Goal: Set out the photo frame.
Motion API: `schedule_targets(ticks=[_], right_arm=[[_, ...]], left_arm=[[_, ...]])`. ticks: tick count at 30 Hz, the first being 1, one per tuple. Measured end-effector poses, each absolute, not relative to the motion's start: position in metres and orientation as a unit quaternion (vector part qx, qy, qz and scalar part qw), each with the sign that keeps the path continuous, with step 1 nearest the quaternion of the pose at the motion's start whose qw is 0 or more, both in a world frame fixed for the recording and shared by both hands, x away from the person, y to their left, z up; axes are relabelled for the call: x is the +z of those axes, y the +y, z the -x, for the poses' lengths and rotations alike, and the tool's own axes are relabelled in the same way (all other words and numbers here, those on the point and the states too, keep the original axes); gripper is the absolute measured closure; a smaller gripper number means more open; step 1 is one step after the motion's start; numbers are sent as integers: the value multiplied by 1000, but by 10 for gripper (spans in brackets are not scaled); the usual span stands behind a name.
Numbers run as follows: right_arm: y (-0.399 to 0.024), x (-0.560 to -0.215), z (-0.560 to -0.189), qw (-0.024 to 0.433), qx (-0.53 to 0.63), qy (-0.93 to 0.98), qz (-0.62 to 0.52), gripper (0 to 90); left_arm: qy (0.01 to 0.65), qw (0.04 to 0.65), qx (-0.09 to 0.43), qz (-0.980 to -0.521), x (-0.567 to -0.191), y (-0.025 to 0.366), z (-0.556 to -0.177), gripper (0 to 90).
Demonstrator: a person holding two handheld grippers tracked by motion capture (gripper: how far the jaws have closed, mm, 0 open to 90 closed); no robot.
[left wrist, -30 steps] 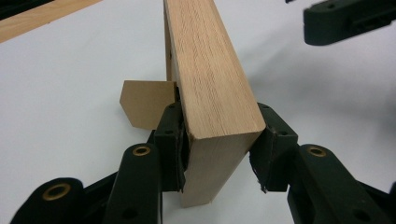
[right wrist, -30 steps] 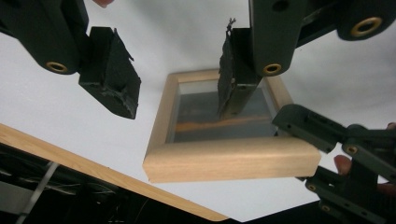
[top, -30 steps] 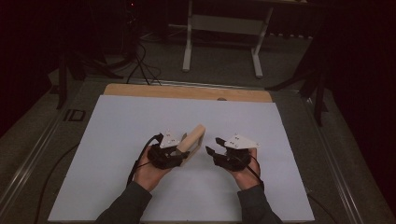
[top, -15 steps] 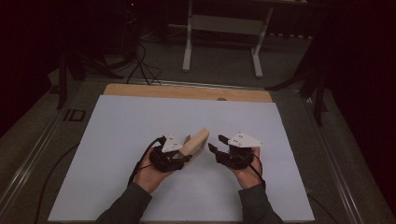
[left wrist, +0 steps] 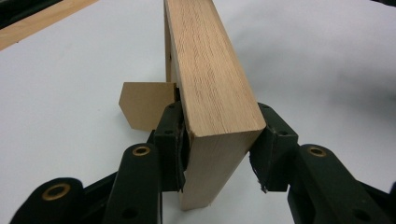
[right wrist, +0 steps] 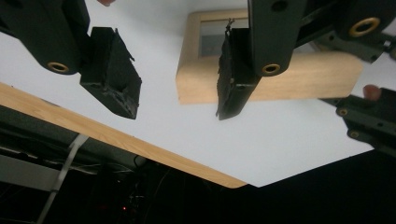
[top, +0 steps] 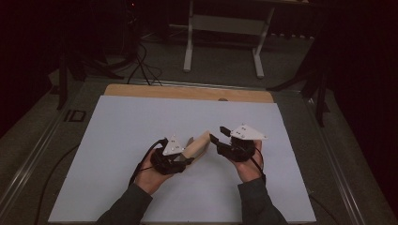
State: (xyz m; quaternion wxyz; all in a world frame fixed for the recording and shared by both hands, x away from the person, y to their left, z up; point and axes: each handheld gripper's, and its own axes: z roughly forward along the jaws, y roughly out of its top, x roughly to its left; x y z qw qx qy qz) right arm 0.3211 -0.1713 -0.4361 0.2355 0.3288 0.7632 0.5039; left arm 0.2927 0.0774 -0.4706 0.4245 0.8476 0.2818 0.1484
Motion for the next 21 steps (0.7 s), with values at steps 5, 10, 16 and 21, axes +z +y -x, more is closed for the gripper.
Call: schedule_targets(ticks=[5,10,16,21], right_arm=[[-168,-435,-328,236,502,764,-330,506],[-163,-433,-336,240,497,766,-329,673],[-157,-432,-344,247,491,767,-332,790],[-148,-436,-348,247,487,772,-324,878]], left_arm=[[280,424,149,-848,-471,78,-293,594],[279,424,149,-849,-471,77,-293,594],[274,424,151,-850,-471,77,-292,593],[274,424,150,-850,-471,77,-292,593]])
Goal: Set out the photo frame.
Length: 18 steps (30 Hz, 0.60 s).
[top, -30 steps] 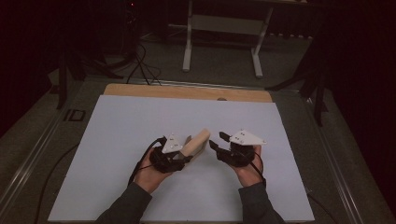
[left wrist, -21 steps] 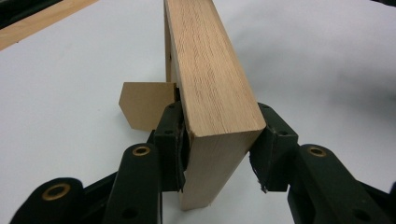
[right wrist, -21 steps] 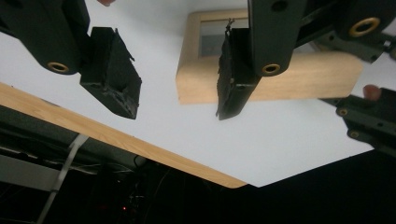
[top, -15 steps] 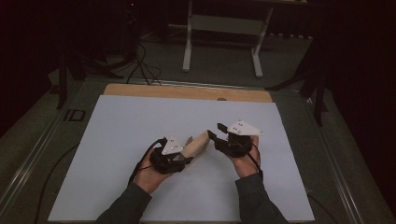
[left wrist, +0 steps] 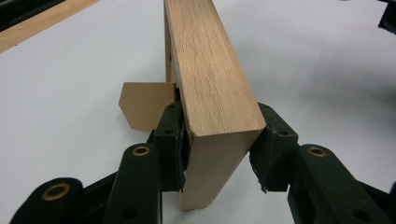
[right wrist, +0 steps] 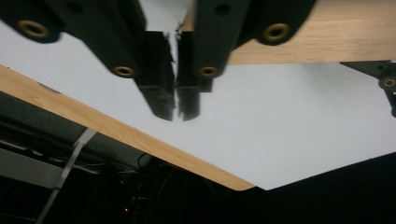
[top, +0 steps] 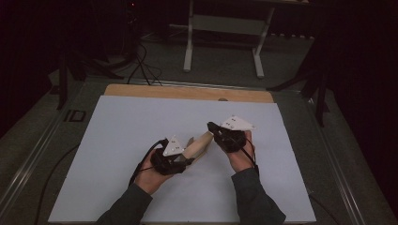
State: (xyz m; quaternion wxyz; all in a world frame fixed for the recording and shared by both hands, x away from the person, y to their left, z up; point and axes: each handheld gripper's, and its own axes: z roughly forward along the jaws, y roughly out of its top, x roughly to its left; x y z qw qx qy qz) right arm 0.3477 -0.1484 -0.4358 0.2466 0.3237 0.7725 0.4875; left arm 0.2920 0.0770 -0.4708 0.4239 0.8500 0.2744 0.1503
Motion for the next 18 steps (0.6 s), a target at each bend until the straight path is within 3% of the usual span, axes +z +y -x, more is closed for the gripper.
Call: schedule_targets(ticks=[18], right_arm=[[-133,-450,-363,230,472,785,-329,898]], left_arm=[[273,422,152,-851,-471,77,-292,594]])
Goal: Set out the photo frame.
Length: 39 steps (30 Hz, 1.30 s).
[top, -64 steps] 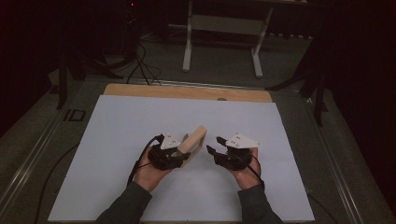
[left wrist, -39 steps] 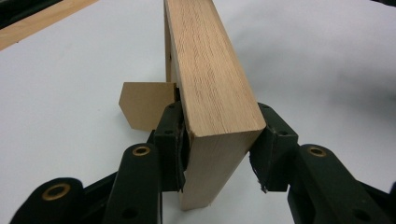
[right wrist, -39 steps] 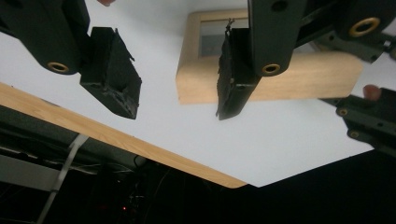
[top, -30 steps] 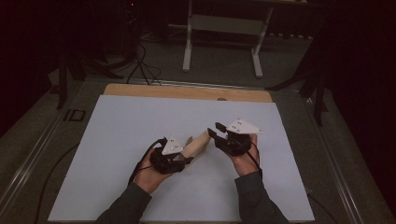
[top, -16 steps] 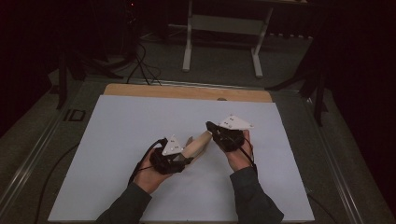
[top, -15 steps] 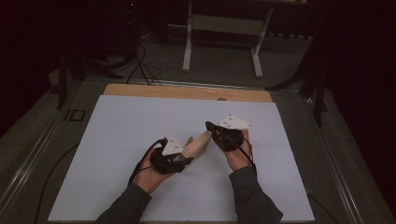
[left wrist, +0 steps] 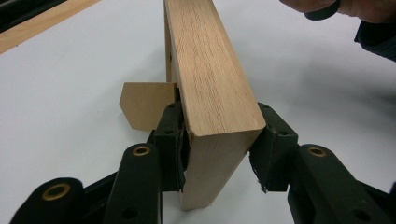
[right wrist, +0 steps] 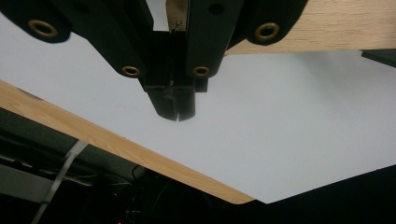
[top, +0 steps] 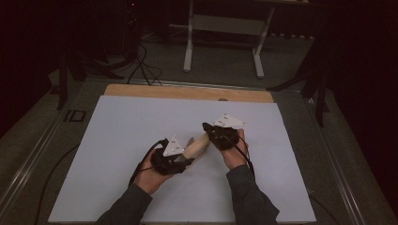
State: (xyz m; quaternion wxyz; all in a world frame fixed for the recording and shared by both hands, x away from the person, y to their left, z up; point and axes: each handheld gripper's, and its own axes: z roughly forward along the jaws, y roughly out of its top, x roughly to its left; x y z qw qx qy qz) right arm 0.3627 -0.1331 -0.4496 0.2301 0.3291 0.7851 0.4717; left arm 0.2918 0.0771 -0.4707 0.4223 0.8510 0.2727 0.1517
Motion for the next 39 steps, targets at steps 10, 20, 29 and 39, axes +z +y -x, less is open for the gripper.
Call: schedule_targets(ticks=[10,20,29,39], right_arm=[[-130,-453,-363,229,465,789,-329,899],[-130,-453,-363,227,465,790,-329,899],[-130,-452,-363,226,464,790,-330,899],[-131,-452,-362,226,461,792,-331,899]], left_arm=[[272,422,152,-851,-471,77,-292,594],[271,423,153,-851,-471,77,-292,593],[273,423,153,-850,-471,78,-293,590],[282,422,153,-848,-471,81,-295,581]])
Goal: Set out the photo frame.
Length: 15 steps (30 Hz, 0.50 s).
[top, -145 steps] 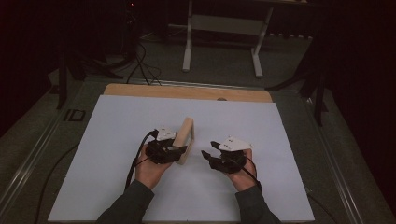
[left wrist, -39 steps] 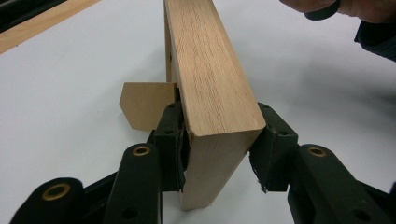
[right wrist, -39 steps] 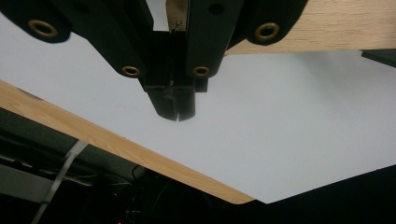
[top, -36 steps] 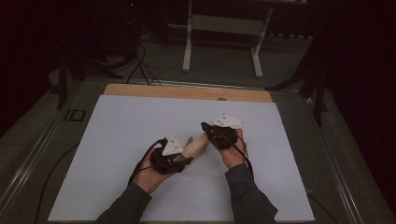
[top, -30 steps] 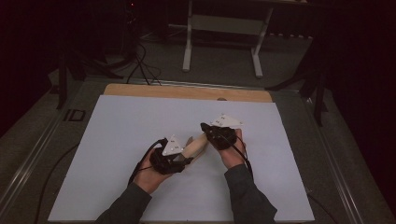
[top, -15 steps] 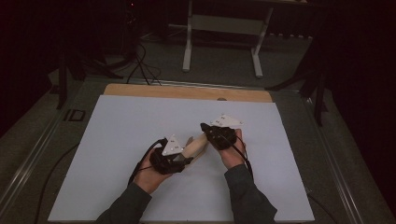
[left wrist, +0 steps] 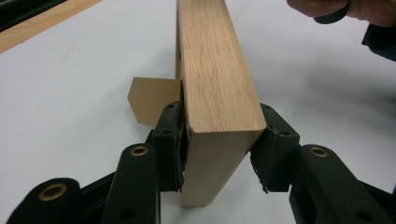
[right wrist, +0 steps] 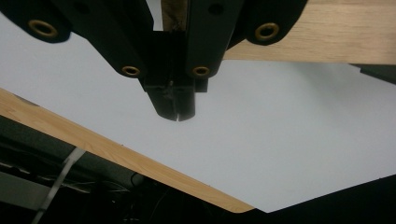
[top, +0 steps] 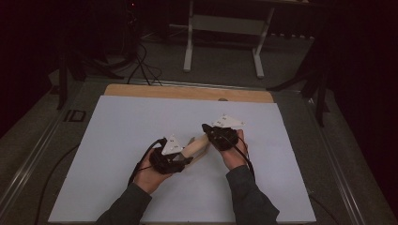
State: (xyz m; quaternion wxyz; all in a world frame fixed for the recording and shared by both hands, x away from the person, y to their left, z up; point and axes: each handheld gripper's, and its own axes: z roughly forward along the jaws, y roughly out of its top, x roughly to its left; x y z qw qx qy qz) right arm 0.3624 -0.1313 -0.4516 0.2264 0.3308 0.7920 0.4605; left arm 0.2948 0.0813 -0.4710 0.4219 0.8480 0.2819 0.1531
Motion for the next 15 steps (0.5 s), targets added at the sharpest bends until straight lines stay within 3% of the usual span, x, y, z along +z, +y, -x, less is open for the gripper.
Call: schedule_targets(ticks=[15], right_arm=[[-134,-451,-360,226,456,794,-333,899]], left_arm=[[301,421,158,-841,-472,88,-299,568]])
